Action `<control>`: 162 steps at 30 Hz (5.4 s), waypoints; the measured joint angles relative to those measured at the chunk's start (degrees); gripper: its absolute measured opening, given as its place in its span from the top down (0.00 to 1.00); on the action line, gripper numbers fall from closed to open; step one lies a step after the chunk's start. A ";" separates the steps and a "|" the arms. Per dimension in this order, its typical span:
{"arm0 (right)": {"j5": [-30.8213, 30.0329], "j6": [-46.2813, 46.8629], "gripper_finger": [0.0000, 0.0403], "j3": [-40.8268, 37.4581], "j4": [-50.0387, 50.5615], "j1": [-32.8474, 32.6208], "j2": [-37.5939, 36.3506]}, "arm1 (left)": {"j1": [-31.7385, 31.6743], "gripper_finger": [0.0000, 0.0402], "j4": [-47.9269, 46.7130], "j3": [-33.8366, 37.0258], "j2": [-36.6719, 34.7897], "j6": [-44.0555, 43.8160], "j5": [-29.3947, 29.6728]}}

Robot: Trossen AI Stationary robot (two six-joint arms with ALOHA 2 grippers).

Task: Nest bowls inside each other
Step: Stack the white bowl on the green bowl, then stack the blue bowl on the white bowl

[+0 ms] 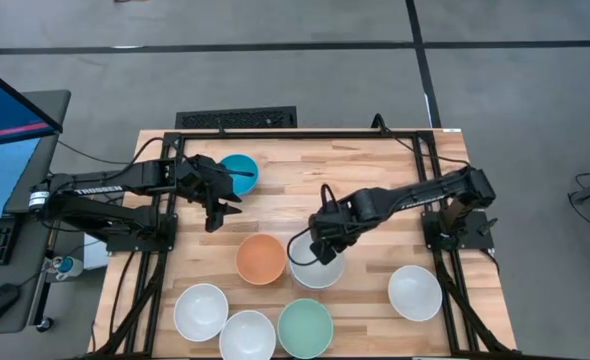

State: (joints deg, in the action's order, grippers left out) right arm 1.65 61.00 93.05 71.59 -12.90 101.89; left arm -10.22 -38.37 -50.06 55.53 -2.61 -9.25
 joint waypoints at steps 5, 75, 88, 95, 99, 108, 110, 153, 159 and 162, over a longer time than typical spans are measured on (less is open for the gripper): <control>1.49 -0.79 0.72 -0.02 0.32 -0.05 0.10 | 0.00 0.64 0.05 0.00 0.00 0.44 0.00; -21.66 -4.10 0.50 12.31 18.44 5.82 -8.27 | -4.39 0.46 -11.19 -9.34 18.69 18.31 29.32; -21.02 -16.86 0.59 12.29 18.41 6.34 -16.01 | -3.18 0.47 0.18 -14.36 15.80 13.43 32.84; -21.44 -13.88 0.47 9.41 18.40 7.46 -28.15 | -2.13 0.47 -2.97 -16.28 15.81 16.45 42.69; -21.59 -10.09 0.42 4.98 18.49 10.62 -34.98 | -1.67 0.47 -1.86 -16.28 15.82 19.75 40.70; -22.12 -6.52 0.42 -1.43 18.41 12.29 -41.12 | -15.65 0.47 -11.63 -16.74 19.69 16.65 25.38; -22.43 -6.50 0.42 -2.10 18.41 12.29 -41.19 | -19.52 0.47 -13.83 -16.70 22.09 20.28 21.72; -22.29 -4.39 0.42 -2.33 18.43 12.29 -41.27 | -24.70 0.95 -9.71 -19.43 43.91 27.23 16.15; -22.03 -4.42 0.42 -2.33 18.43 12.29 -41.27 | -24.65 0.95 -10.00 -20.44 43.78 22.95 15.72; -21.45 -4.46 0.42 -2.32 18.41 12.29 -41.27 | -24.68 0.95 -10.93 -20.44 43.78 21.45 15.21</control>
State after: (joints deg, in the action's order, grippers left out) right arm -19.80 56.54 90.73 90.00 -0.60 60.62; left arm -34.89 -49.30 -70.50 99.31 18.84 5.95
